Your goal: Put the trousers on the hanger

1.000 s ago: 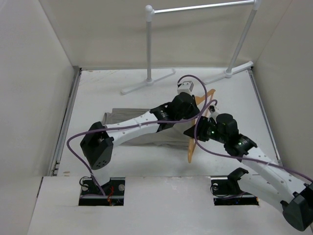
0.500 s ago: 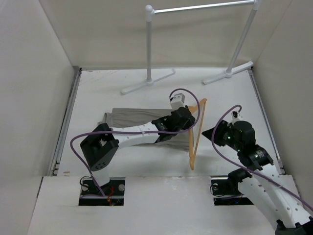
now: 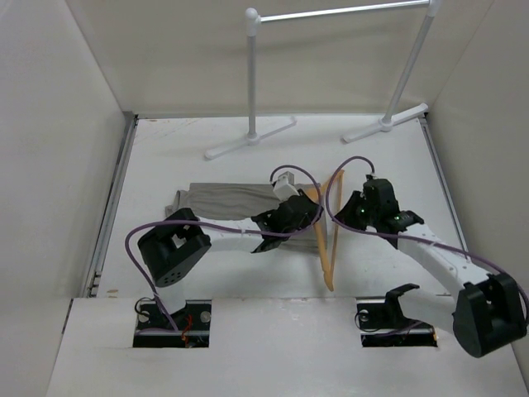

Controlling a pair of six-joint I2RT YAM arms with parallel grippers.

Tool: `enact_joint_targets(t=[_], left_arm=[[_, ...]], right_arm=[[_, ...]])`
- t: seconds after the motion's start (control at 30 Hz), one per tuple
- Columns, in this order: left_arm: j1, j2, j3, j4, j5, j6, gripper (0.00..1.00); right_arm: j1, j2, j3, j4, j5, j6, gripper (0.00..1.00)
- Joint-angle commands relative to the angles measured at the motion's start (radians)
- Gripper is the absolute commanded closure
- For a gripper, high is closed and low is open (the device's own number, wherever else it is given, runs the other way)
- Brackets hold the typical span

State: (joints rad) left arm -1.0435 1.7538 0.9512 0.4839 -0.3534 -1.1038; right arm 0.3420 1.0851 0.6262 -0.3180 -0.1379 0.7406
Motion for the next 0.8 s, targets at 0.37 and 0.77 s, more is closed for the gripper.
enact_joint_targets(t=[0.37,0.77], left_arm=[[0.001,0.056,-0.092,0.197,-0.163,-0.028,0.92],[-0.016,0.121,-0.097,0.18,-0.174,-0.039,0.9]], right_arm=[[0.007,0.383,0.136,0.283,0.043,-0.038,0.57],[0.007,0.476,0.15,0.26,0.079,-0.058,0.49]])
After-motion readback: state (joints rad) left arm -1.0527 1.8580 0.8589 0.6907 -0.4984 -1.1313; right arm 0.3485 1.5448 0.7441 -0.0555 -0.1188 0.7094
